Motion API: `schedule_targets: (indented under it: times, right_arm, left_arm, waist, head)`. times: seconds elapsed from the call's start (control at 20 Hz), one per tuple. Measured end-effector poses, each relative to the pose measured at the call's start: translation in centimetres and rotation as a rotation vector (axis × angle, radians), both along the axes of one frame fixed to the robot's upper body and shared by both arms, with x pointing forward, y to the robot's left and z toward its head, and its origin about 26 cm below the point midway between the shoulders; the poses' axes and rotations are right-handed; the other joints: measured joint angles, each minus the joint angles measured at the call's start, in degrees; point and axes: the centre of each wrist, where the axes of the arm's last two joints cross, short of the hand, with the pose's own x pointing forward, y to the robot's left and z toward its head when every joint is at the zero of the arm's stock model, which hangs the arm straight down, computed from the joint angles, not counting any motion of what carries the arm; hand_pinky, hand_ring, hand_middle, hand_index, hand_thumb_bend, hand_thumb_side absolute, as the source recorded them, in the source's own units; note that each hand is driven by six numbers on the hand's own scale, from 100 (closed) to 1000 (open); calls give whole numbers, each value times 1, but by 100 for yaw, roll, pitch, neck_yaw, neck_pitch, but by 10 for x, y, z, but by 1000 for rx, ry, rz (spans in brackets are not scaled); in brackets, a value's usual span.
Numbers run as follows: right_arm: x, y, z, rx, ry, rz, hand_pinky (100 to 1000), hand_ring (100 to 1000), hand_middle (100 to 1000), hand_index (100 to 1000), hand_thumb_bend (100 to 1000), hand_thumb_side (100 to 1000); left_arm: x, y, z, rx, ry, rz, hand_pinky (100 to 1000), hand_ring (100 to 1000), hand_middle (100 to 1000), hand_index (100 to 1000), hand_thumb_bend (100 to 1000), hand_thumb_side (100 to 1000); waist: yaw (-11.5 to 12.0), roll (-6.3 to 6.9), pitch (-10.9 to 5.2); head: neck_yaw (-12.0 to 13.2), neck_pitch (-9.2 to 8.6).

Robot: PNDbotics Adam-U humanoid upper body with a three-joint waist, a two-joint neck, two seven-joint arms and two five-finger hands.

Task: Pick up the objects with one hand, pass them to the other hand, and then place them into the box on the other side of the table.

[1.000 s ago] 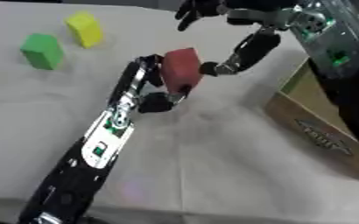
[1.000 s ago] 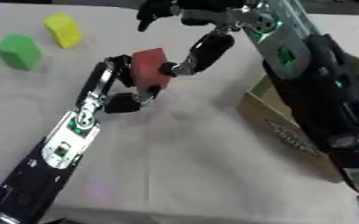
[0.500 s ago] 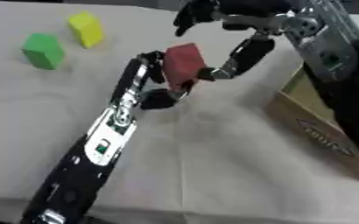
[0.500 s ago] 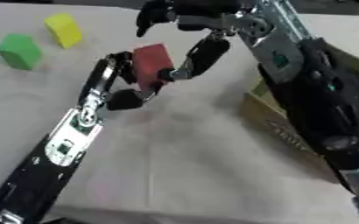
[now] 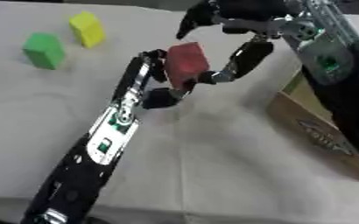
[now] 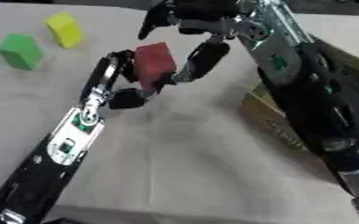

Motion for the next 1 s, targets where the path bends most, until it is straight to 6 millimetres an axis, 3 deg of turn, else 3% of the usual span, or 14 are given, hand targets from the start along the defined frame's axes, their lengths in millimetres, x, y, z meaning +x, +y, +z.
schedule_targets:
  times: [1.0]
  right_arm:
    - [11, -3, -12, -43, -10, -45, 889, 837, 754, 835, 429, 464]
  left_arm:
    - [-2, -10, 2, 8, 0, -38, 534, 450, 251, 407, 100, 236]
  waist:
    - [53, 0, 2]
  head:
    - [-93, 0]
